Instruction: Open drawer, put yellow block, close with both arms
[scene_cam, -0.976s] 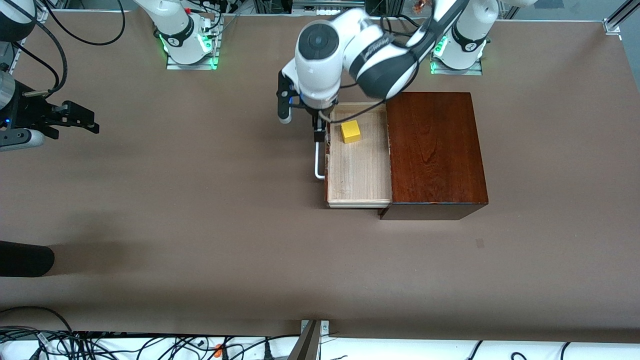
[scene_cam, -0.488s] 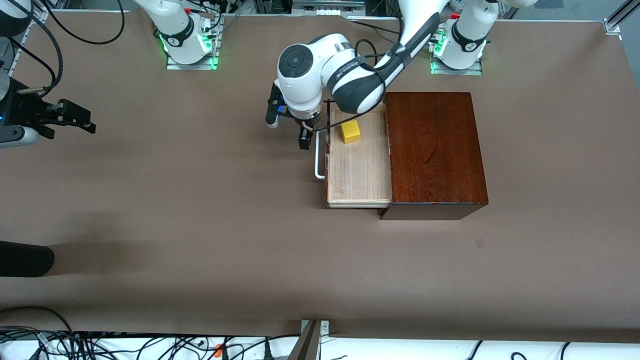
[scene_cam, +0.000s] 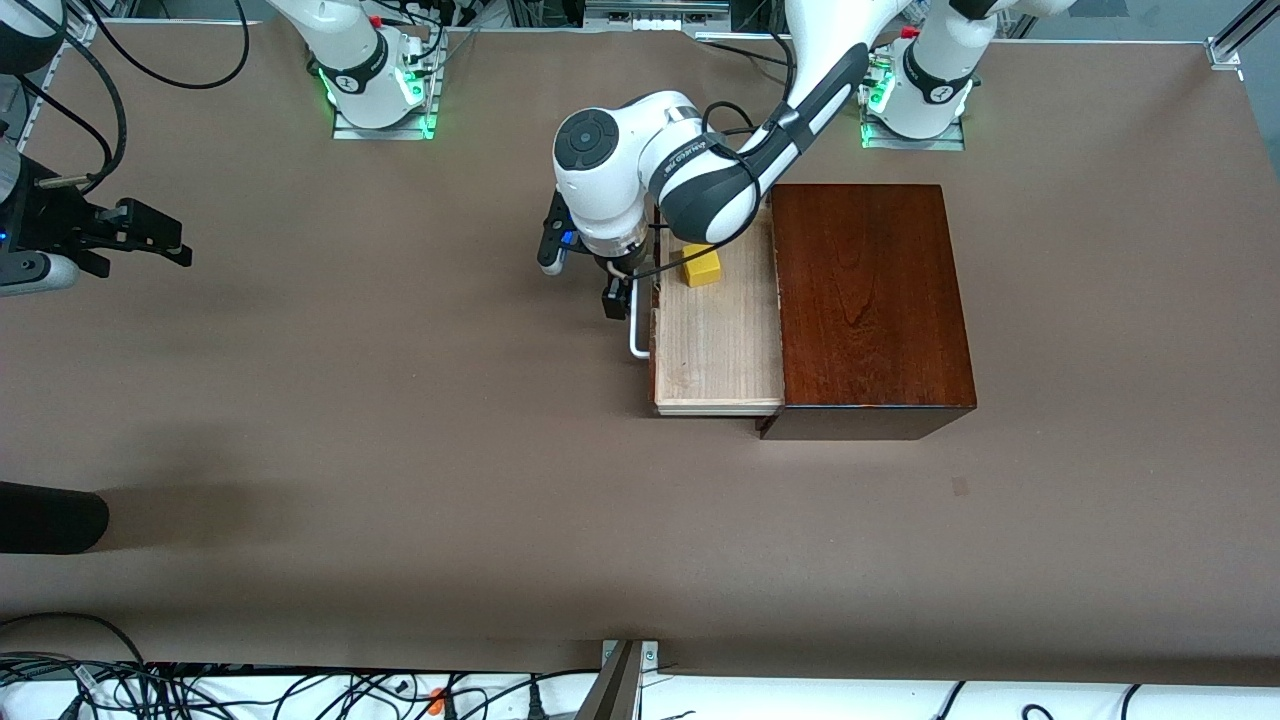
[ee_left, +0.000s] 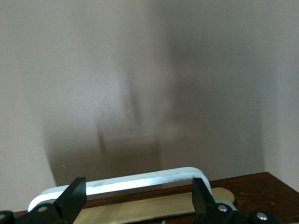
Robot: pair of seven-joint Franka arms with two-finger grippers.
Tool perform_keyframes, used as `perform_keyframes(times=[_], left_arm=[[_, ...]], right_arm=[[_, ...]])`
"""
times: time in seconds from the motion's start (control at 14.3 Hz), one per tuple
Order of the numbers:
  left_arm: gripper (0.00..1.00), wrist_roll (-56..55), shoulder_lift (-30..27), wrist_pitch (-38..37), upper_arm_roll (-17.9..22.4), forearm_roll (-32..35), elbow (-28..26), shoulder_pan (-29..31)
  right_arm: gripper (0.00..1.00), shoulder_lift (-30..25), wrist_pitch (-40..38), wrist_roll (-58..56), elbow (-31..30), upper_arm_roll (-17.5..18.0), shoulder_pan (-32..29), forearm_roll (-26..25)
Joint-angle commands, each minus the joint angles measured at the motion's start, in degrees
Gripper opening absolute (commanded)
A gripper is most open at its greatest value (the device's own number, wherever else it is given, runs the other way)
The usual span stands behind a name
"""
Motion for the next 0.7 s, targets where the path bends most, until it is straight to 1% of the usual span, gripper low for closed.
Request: perform_keyframes(times=[0.0, 0.28, 0.63], left_arm=[[1.0, 0.5, 0.4, -0.8, 0.3, 2.4, 1.6, 0.0], [1.0, 0.4, 0.0, -2.6, 0.3, 3.1, 0.8, 0.4], [1.0, -1.9, -0.9, -8.9, 0.8, 3.2, 0.7, 0.5]], right_arm=[[1.0, -0.4, -0.5, -0.3, -0.2, 0.8, -0.7, 0.2], [1.0, -0.4, -0.5, -0.3, -0.1, 0.9, -0.8, 0.3], [1.0, -0.4, -0.5, -0.3, -0.2, 1.2, -0.7, 0.3]])
